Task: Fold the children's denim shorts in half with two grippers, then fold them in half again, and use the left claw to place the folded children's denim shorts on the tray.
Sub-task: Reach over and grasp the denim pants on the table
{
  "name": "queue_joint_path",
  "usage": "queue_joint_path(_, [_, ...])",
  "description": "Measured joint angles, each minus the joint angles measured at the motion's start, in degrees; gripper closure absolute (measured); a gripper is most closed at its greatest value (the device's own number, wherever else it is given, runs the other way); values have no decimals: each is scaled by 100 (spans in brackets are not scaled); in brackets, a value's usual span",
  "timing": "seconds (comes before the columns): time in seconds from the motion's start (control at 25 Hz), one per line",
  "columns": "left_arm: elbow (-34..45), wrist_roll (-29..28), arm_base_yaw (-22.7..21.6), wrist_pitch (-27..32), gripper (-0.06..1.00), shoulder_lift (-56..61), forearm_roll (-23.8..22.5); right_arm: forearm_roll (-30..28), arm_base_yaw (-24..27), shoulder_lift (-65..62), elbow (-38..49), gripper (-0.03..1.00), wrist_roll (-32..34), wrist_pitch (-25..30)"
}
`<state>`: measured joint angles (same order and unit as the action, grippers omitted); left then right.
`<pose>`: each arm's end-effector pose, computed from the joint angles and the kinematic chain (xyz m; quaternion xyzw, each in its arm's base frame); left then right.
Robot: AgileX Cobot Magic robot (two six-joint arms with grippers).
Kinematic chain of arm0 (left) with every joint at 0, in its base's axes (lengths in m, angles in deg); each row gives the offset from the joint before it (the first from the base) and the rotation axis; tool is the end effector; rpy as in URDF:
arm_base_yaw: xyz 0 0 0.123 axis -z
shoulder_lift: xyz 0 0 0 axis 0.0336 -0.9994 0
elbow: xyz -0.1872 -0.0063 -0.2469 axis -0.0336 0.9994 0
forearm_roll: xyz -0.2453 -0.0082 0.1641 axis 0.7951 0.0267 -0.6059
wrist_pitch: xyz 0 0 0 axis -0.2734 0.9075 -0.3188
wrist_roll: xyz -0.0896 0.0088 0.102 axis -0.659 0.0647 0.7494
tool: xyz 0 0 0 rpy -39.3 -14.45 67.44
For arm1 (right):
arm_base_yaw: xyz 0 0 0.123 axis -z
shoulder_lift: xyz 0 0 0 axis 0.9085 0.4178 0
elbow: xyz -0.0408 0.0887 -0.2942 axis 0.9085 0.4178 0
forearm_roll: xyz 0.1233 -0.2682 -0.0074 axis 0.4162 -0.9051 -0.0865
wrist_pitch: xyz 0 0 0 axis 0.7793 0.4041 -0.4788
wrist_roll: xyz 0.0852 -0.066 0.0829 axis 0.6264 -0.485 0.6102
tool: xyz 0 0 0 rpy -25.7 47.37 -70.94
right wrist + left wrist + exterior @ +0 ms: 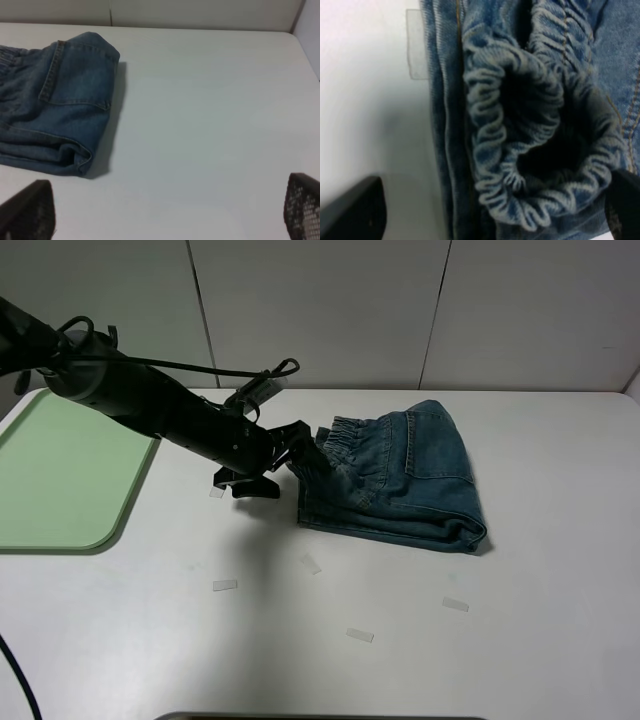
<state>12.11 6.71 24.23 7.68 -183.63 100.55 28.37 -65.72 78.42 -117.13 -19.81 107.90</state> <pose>0.4106 -0.2179 0.0246 -0.0189 0.9477 -0.2680 0.1724 0.0509 -0.0004 0.2820 -0.0351 0.8401 -0.0219 0.5408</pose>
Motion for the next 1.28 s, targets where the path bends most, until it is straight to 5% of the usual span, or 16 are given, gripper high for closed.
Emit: queue_joint_path(1.28, [-498, 25, 138, 112, 6, -307, 450, -2, 0, 0, 0, 27, 0, 0])
